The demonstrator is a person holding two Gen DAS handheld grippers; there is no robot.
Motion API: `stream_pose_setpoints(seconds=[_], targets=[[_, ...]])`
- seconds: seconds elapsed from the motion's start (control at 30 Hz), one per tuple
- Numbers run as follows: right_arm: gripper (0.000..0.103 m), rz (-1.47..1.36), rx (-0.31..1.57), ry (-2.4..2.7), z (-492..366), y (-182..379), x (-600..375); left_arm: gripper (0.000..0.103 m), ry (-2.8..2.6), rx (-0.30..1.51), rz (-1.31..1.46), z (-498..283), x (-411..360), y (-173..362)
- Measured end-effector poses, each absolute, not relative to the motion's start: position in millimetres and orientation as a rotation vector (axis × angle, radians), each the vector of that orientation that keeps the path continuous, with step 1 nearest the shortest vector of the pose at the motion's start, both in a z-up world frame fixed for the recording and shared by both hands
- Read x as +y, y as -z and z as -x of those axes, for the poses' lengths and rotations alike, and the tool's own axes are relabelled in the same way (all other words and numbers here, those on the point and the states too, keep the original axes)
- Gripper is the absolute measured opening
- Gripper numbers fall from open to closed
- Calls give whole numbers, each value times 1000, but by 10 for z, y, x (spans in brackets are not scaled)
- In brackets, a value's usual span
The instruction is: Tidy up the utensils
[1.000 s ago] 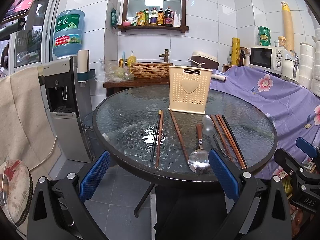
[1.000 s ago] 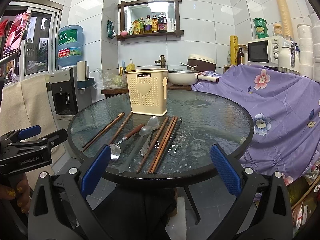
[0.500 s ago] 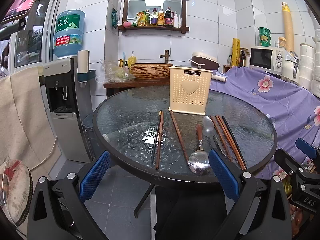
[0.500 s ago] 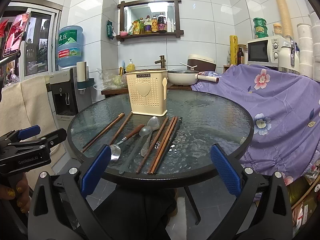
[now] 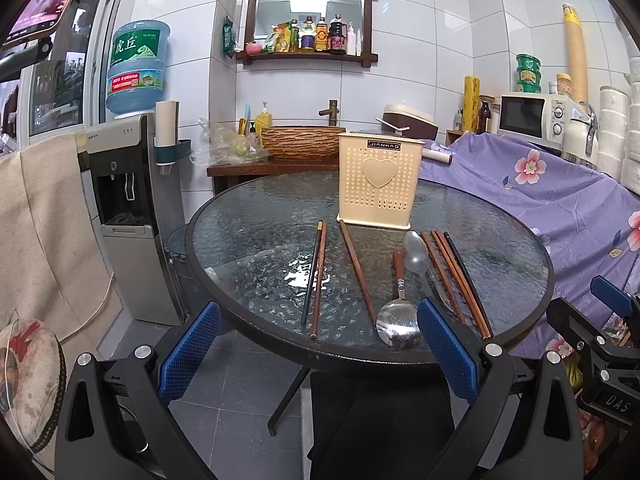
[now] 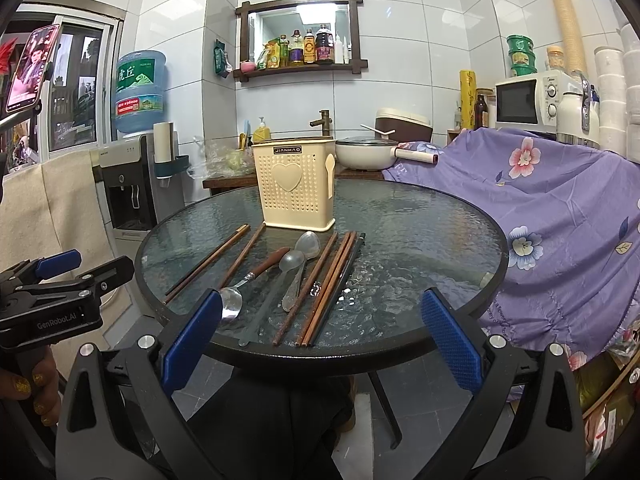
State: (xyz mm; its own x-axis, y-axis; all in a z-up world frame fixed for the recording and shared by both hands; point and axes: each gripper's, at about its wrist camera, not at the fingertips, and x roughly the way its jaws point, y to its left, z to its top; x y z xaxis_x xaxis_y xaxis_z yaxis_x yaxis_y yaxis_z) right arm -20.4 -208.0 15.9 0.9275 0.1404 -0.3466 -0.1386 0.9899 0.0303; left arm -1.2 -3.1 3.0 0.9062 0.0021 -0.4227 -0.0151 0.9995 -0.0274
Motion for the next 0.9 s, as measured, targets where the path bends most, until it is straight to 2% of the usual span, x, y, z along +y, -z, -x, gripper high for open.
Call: stream_pose_setpoints(seconds=[0.27, 0.5, 0.63, 0.83, 0.9], targets=[[98, 26, 384, -142, 89, -132, -2053, 97, -19, 491, 11, -143, 32, 40], [98, -39, 563, -117, -573, 6, -2263, 97, -53, 572, 27, -569, 347, 89], [96, -44, 608, -93, -807, 52, -2348, 86, -30, 622, 15, -831, 407, 139], [77, -85, 719, -106, -1226, 108, -2446, 71, 18, 679, -22, -1254, 454, 158], [76, -101, 760, -125, -1377, 119, -2443, 65, 47, 701, -16, -1383, 465, 162]])
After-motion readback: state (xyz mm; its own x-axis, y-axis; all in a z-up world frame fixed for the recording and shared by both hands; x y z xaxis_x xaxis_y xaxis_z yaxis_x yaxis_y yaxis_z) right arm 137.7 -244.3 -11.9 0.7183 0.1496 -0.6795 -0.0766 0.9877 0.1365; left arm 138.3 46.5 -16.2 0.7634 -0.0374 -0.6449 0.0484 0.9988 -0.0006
